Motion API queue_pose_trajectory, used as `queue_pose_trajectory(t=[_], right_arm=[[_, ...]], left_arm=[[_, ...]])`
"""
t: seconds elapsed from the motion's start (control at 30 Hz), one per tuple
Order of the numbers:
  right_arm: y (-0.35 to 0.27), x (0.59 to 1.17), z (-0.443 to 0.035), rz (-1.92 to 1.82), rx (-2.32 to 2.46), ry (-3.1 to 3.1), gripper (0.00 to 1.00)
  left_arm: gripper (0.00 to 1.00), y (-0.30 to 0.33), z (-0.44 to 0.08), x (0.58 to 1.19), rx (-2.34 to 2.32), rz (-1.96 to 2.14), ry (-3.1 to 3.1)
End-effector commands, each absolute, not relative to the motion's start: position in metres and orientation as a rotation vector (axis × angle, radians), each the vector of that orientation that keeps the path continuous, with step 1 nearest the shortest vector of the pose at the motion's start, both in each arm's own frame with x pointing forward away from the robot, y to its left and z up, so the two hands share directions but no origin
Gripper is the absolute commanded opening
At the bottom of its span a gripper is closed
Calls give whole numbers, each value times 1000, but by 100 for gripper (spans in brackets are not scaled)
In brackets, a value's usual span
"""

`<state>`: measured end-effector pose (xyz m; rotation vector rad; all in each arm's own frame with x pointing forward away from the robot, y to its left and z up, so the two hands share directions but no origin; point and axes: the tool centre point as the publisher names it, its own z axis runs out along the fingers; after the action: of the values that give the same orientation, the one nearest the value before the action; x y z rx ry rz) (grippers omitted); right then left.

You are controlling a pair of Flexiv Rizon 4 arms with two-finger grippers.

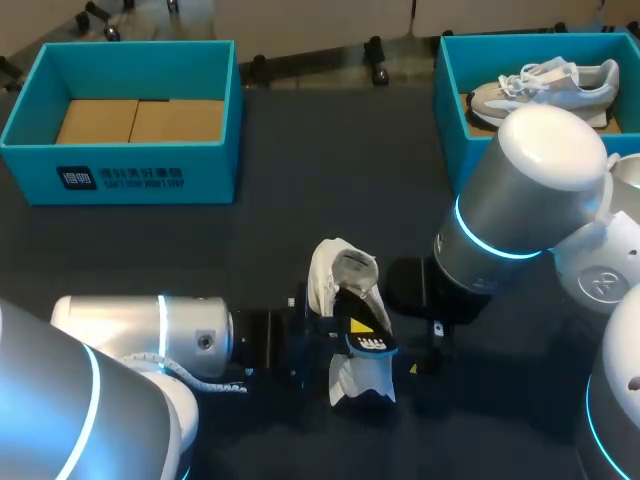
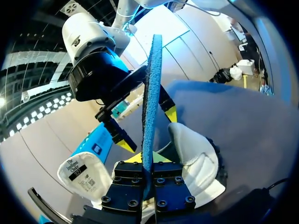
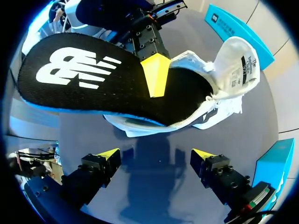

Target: Take the shoe out of the shoebox, open the shoe tongue, remove and reinsert the insole, then place the shoe into the shoebox

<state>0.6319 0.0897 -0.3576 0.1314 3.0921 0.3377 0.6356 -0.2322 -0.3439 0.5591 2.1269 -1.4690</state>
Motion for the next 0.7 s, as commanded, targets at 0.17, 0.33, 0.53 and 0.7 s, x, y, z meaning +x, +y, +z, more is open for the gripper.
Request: queue_pose_trajectory(t=[0.17,0.33,0.53,0.7], right_arm=[[88,631,-358,343,130,3089,100],[88,631,-358,343,130,3089,100],[88,631,-358,343,130,3089,100],[88,631,-358,343,130,3089,100]], left_arm=[[0,-236,-351,645,578,-1411,2128],[0,-237,-353,649,592,-1372,2112],[0,-235,-353,648,623,-1365,2089],[0,-231,-352,645,626,-1395,2107]])
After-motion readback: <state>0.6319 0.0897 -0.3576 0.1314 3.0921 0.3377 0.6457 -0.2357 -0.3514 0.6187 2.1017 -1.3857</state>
